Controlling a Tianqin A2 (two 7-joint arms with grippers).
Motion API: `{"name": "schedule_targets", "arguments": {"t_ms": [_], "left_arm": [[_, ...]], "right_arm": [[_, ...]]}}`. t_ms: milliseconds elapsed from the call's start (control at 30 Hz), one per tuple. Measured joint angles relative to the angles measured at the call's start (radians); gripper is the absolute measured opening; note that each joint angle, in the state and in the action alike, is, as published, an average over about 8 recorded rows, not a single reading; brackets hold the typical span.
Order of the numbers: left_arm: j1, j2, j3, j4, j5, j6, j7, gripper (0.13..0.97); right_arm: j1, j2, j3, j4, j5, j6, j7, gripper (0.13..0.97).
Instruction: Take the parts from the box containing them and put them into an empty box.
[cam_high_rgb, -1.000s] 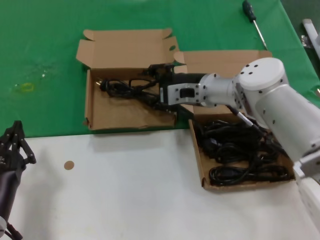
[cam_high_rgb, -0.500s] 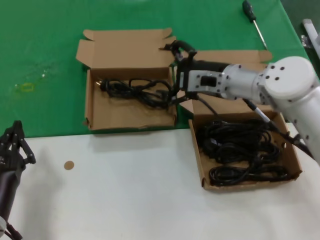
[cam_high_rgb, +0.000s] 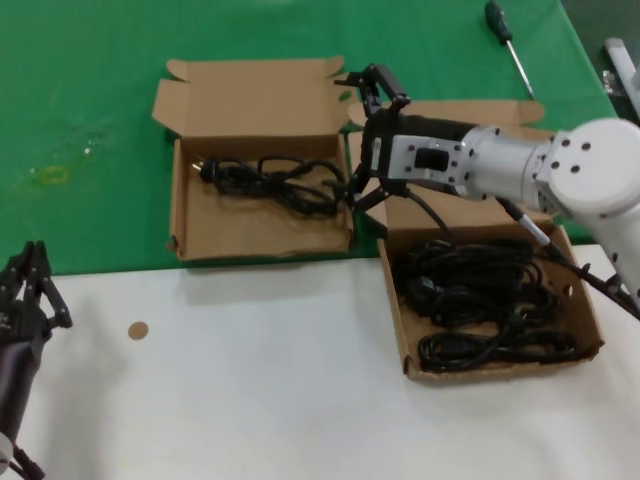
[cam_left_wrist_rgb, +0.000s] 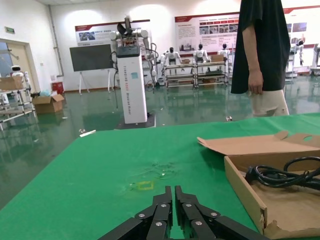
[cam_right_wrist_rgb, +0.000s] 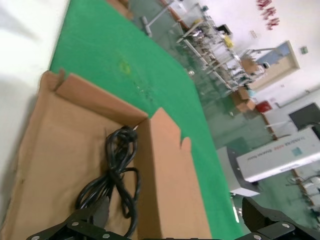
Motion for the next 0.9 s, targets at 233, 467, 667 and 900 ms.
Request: {"name": "schedule_targets", "arguments": {"t_ms": [233,467,667,900], "left_arm": [[0.0,0.0,0.0,0.0,0.0,0.0,0.0,0.197],[0.0,0.0,0.0,0.0,0.0,0.0,0.0,0.233],[0.0,0.0,0.0,0.0,0.0,0.0,0.0,0.323],[0.0,0.0,0.0,0.0,0.0,0.0,0.0,0.458]], "right_arm": [[-0.053,-0.002,0.024,0.037,0.024,0.037,0.027,0.949],[-0.132,-0.006,0.06,0.091,0.058,0.091,0.067,0.959],[-0.203,-0.009,0.092,0.14,0.089,0.141,0.104,0.966],[-0.287,-0.012,0.131,0.198,0.127,0.199,0.147,0.966]]}}
